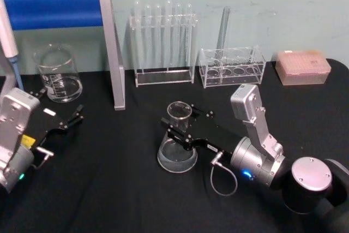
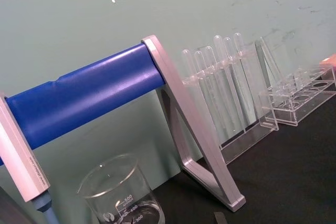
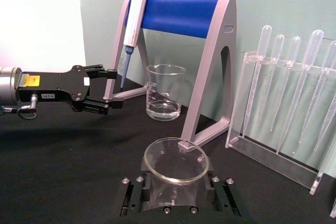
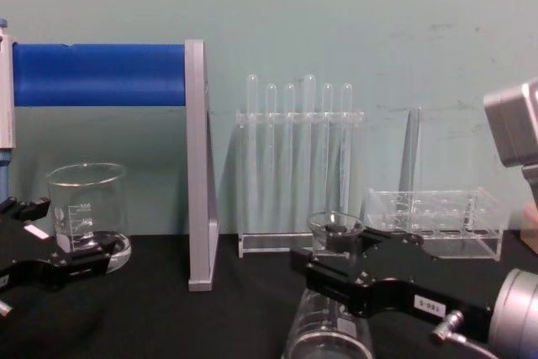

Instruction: Grasp the erlenmeyer flask with one hand, shake it three times, then place it back.

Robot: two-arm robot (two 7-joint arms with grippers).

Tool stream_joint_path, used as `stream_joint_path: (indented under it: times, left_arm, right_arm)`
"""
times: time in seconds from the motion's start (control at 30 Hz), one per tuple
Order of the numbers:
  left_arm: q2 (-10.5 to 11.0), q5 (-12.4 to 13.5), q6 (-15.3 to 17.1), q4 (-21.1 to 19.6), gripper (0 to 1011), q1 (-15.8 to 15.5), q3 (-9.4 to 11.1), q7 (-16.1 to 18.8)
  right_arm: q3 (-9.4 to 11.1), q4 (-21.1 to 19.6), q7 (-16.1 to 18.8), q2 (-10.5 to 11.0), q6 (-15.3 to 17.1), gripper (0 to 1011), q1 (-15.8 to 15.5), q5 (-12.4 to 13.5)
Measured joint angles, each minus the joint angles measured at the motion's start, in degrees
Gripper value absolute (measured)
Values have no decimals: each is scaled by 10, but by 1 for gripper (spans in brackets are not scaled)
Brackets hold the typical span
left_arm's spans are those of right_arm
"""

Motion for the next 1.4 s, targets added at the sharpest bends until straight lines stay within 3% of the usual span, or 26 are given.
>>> stream_joint_path:
  times: [0.17, 0.5, 1.0, 1.4]
  left_arm:
    - [0, 0, 0, 0, 1001, 0, 0, 0]
    - [0, 0, 0, 0, 1001, 0, 0, 0]
    - [0, 0, 0, 0, 1001, 0, 0, 0]
    - [0, 0, 0, 0, 1001, 0, 0, 0]
  right_arm:
    - [0, 0, 0, 0, 0, 456, 0, 0]
    - [7, -14, 0, 1, 3, 456, -4, -1]
    - [32, -102, -29, 11, 38, 456, -18, -7]
    - [38, -121, -32, 11, 41, 456, -23, -6]
